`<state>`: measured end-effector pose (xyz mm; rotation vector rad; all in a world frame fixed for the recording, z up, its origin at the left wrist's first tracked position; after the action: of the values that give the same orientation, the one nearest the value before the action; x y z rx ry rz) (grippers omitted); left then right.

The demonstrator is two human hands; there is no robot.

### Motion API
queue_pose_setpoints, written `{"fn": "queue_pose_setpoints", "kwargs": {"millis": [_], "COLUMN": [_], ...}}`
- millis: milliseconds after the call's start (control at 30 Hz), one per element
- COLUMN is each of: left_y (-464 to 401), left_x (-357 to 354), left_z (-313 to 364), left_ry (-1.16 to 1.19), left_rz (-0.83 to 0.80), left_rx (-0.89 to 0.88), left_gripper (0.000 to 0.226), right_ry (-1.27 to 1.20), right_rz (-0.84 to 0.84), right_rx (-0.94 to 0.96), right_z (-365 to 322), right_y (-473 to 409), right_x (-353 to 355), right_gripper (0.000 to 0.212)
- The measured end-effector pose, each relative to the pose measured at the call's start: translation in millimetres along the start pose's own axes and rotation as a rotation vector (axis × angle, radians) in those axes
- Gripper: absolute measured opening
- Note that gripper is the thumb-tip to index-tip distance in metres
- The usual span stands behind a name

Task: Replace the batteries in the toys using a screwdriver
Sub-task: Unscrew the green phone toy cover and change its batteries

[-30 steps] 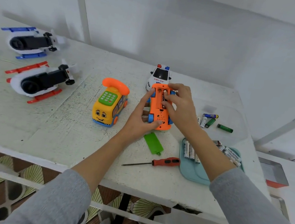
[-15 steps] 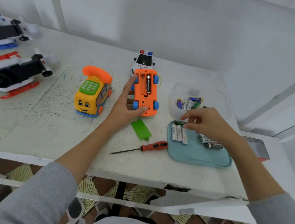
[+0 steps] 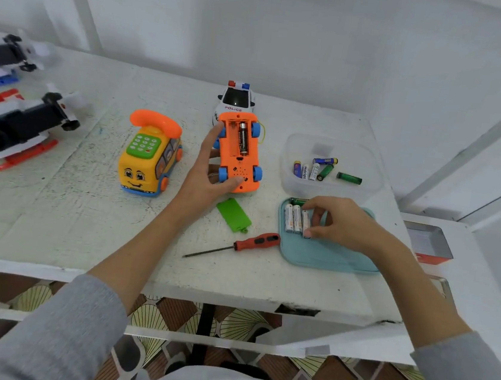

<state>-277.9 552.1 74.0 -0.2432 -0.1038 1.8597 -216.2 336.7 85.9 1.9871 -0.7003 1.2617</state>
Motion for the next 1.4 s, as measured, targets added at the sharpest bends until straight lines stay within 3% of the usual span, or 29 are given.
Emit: {"fn": "queue_pose_setpoints", "kwargs": {"millis": [300, 467, 667, 1033, 1400], "left_y": [0, 0, 0, 0, -2], "left_x": [2, 1, 2, 3, 4], "left_z": [-1, -1, -3, -5, -4], "left_ry": [-0.014, 0.023, 0.028, 0.059, 0.05], "left_rz": [0.01, 0.013, 0.037, 0.059, 0.065], "left_rx": [-0.004, 0.007, 0.025, 0.037, 0.017], "left_gripper": [0.089, 0.09, 0.09, 0.092, 0.095], "right_ry": [-0.334, -0.61, -0.883, -0.752, -0.15], "right_rz": [0.163, 0.303, 0.332, 0.377, 0.652], "right_rx": [-0.079, 0.046, 0.138, 0.17, 0.368], "right_z": [4, -22, -69, -98, -126], "right_y": [10, 0, -27, -69, -69], "right_x": [19, 48, 64, 50, 52], "right_gripper": [0.025, 0.02, 0.014, 0.017, 0.024]}}
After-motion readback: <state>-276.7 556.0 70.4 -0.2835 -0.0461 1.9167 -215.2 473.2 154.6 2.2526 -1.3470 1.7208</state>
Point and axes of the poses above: each hand's wrist, its own y-axis away from the middle knuckle, its own x-axis out of the back of the hand, z = x × y, the point moved 9 cm from there along -y, towards the middle knuckle, and after that the axes turned 10 degrees about y, right-handed, at the moved point
